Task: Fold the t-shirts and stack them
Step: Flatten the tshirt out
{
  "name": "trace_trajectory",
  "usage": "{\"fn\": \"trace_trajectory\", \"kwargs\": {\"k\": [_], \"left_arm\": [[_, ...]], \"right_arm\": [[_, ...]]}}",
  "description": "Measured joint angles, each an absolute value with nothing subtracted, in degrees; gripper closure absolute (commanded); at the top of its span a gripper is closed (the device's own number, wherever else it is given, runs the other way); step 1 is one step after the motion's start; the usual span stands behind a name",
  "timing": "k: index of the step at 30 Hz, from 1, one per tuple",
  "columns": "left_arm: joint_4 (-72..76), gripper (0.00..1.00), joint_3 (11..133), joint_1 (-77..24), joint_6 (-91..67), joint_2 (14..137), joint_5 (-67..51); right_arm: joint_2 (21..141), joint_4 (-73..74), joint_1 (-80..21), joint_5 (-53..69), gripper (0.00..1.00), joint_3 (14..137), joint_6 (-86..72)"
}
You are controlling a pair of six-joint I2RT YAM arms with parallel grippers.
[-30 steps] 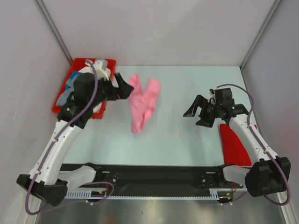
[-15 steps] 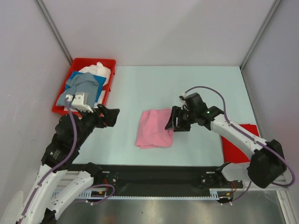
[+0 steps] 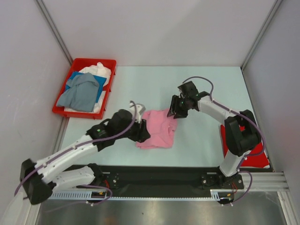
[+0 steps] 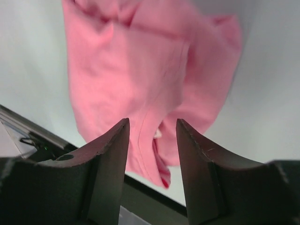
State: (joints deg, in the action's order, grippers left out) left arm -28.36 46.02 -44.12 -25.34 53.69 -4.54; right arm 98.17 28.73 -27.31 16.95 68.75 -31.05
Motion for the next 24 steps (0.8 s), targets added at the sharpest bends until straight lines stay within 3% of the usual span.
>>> {"fn": "trace_trajectory", "kwargs": {"k": [3,9,14,16,18,24], "left_arm": [[-26.39,0.52,48.62,-51.64,-24.77,61.56,-3.14],[-23.77,0.47,51.64,-58.89,-24.49,68.47,-1.65],[-22.70,0.42,52.21,-62.13,-24.86,68.77,0.10],[-22.06,0.46,52.36,-63.07,-25.10,69.60,0.30],[-21.65,0.63,53.41,-63.70,-25.61,71.75,0.69],[-21.74,0.61,61.06,-64.71,-27.59,85.08,3.46]], "right_arm": [[101.73,28.51,-25.04,18.13,0.50,73.34,-30.76],[107.22,28.49,-25.41,20.56,0.52,78.13,-30.35],[107.46,29.45,-25.36,20.01,0.43,78.13,-29.78],[107.33,30.37,-25.15,19.07,0.42,78.13,-28.88],[107.00,31.55,-24.86,18.26,0.42,78.11,-27.99],[105.32,32.45,-23.40,18.55,0.47,77.41,-26.04]]}}
